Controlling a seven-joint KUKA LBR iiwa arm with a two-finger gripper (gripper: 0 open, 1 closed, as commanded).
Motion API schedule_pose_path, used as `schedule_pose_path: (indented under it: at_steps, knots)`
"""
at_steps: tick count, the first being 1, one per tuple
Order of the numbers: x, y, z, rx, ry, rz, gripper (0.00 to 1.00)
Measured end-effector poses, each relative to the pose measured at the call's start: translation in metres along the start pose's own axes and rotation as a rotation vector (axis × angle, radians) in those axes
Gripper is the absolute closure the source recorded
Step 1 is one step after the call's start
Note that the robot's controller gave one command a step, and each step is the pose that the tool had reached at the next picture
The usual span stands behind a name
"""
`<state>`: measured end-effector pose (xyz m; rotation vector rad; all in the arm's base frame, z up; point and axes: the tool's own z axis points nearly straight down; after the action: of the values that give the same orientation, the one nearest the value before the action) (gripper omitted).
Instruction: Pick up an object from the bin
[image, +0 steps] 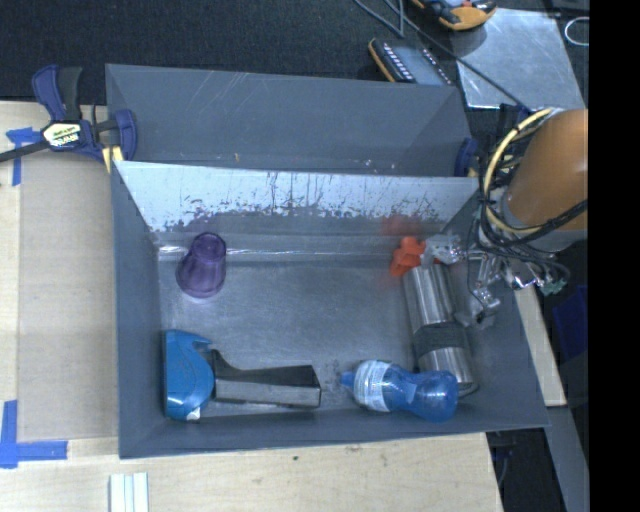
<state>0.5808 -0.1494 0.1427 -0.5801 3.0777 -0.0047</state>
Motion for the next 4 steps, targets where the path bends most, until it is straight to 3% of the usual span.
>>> schedule_pose_path:
  at_steps: [1,2,3,4]
  knots:
    - [0.061,0.014,0.004,-0.001,-0.002,-0.475,0.0]
    - [-0.011,-0.001,0.052,-0.006,-0.012,-0.475,0.0]
    - [0.025,0.022,0.053,0.07,-0.104,-0.958,1.0]
    - [0.025,0.022,0.053,0.07,-0.104,-0.958,1.0]
